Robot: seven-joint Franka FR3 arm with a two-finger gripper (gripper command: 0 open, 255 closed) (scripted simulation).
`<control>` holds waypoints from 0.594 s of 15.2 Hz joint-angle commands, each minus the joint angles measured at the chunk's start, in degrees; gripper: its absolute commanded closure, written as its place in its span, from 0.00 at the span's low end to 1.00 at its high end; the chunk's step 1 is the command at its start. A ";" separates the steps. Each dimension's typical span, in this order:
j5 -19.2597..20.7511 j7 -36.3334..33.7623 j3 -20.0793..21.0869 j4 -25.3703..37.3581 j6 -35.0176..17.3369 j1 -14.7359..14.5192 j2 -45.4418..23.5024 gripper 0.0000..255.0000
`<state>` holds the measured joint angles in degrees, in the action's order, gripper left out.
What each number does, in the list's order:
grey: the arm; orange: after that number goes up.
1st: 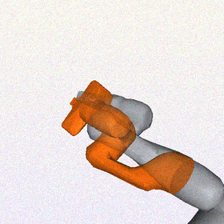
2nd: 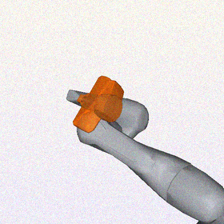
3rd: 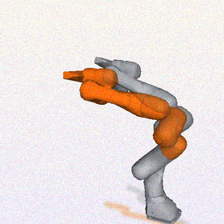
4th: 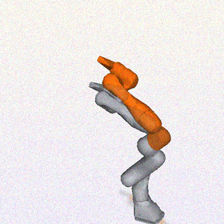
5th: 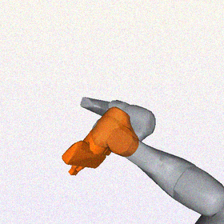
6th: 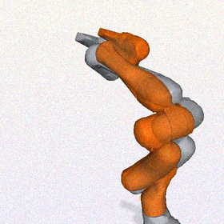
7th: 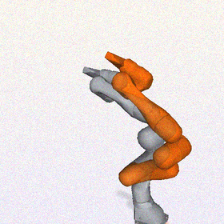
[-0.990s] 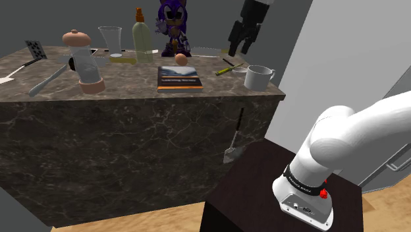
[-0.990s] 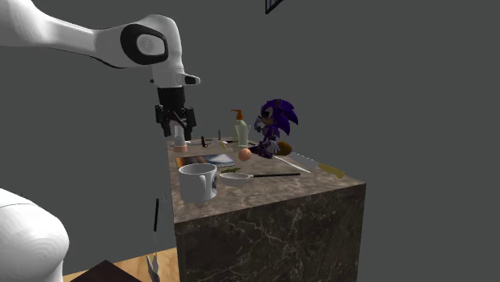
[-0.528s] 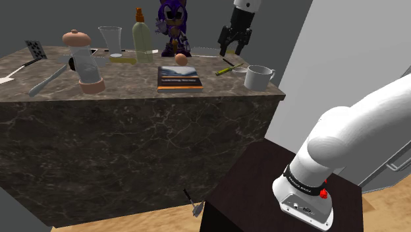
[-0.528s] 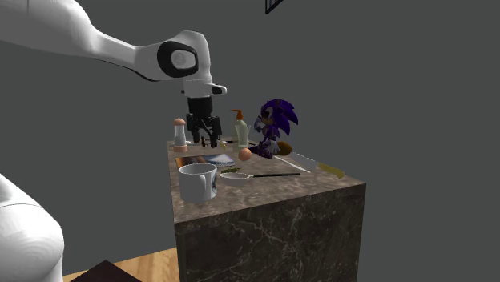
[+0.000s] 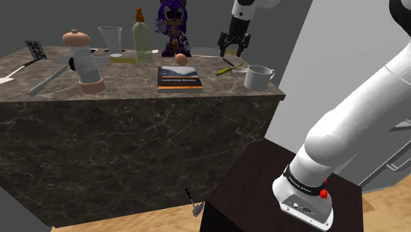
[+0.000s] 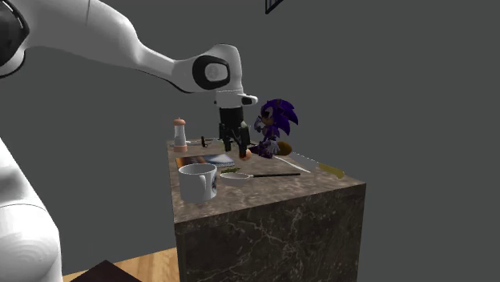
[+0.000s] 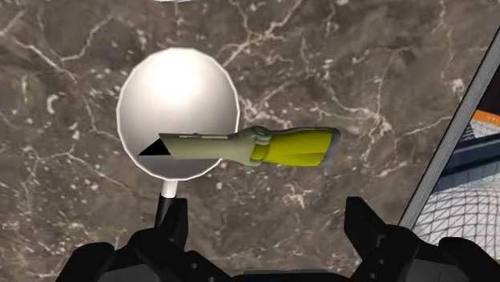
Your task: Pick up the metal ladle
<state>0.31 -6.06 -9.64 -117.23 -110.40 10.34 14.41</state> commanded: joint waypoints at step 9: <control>-0.63 -4.95 -4.23 8.72 -3.70 4.13 -13.34 0.00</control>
<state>-0.23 -10.93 -13.62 -108.59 -113.53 14.24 1.76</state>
